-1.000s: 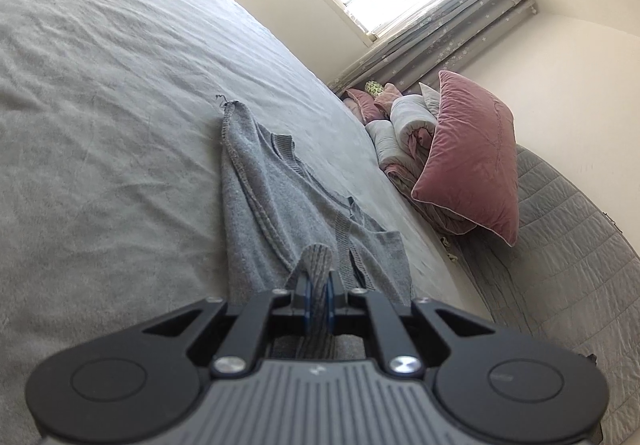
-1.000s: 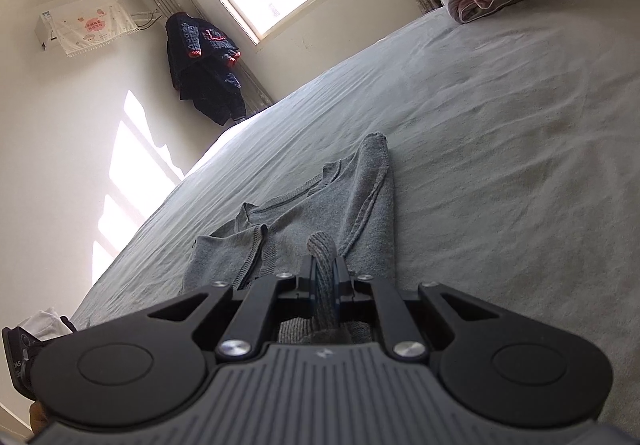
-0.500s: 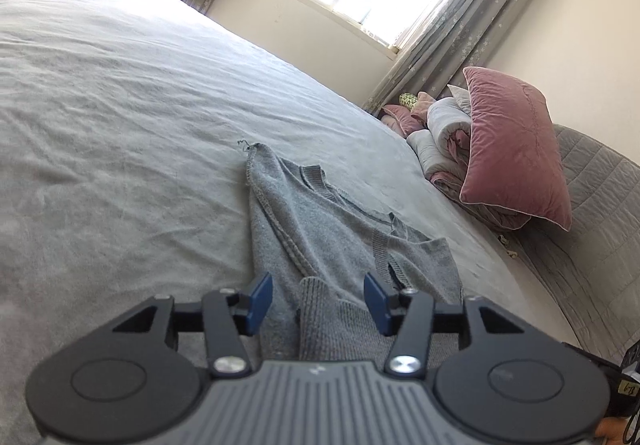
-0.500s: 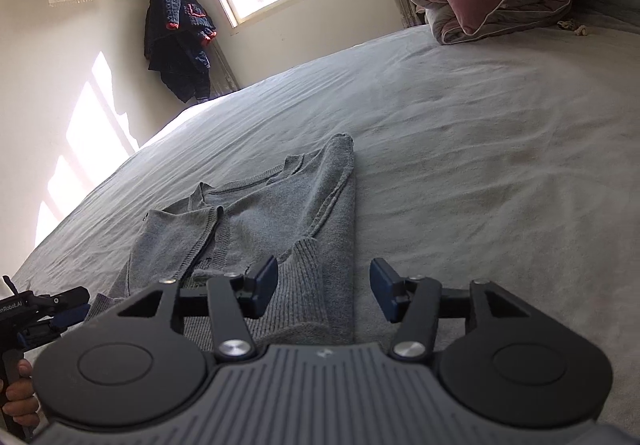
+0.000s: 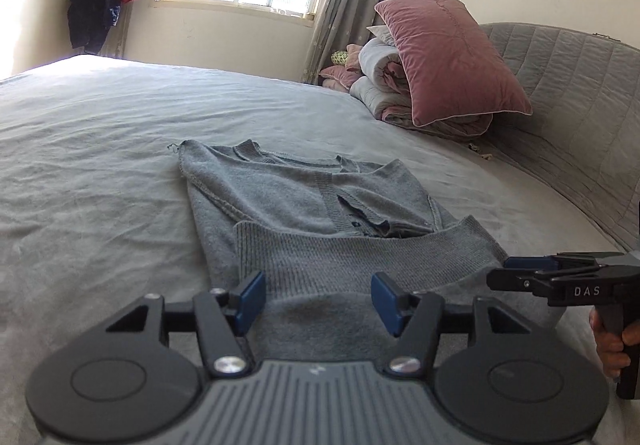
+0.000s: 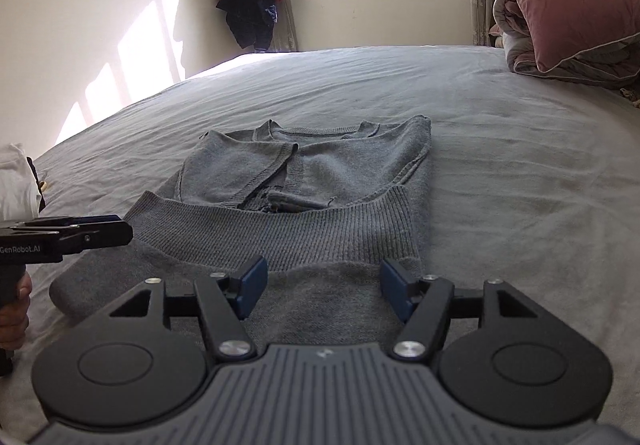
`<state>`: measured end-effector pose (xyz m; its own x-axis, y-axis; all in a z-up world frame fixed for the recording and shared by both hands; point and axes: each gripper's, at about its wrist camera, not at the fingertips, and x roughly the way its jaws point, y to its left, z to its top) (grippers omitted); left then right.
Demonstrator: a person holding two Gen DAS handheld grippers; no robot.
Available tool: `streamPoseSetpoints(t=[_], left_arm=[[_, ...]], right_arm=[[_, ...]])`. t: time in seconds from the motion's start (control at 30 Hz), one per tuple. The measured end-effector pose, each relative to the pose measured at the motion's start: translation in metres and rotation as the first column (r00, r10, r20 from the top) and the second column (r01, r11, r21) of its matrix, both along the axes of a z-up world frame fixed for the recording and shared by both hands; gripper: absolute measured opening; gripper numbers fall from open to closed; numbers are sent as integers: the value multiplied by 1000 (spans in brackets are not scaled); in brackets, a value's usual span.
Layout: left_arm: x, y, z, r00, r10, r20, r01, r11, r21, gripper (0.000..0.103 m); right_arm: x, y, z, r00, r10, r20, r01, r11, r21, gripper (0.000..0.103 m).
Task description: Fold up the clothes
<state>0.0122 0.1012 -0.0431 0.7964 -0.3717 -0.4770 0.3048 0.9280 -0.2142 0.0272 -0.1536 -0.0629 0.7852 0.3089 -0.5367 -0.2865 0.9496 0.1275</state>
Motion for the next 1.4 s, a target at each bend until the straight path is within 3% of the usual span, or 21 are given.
streamPoseSetpoints(t=[0.1,0.17,0.23,0.37,0.47,0.6,0.8,0.97,1.17,1.33,1.4], left_arm=[[1,17,-6,997,54,-52,-56,998,-25,60],[-1,31,-4,994,76,-83,-82,993,-81,60],[-4,47,0,988,75,-132,-97,980,-173,60],[-4,76,-2,964,32,-264,-131,922,-364,62],[-5,90,-8,933,13,-360,-180,883,-433,64],[-9,96,-13,899,-20,-438,-203,866,-457,66],[-21,89,-8,883,-73,-464,-155,887,-434,74],[-24,83,-16,853,-135,-504,-149,862,-484,74],[-28,77,-25,811,-212,-545,-148,827,-542,72],[-32,68,-30,839,-166,-518,-183,811,-556,70],[-33,65,-34,855,-123,-503,-216,798,-562,64]], right_arm=[[-2,-9,-6,1000,-8,8,8,999,-31,68],[-5,-16,-4,999,-35,-7,35,999,-10,76],[-10,-24,1,999,-41,-30,42,999,35,76],[-22,-42,7,995,-54,-88,65,989,134,76],[-25,-57,8,986,-81,-146,112,968,223,76],[-26,-80,5,962,-110,-251,199,911,362,76],[-29,-90,6,937,-104,-335,252,863,437,76],[-35,-88,7,898,-84,-432,300,835,462,76],[-37,-83,1,873,-15,-487,315,780,540,76],[-35,-77,-3,880,-28,-474,309,791,527,76],[-33,-75,-3,890,-39,-453,307,786,536,76]])
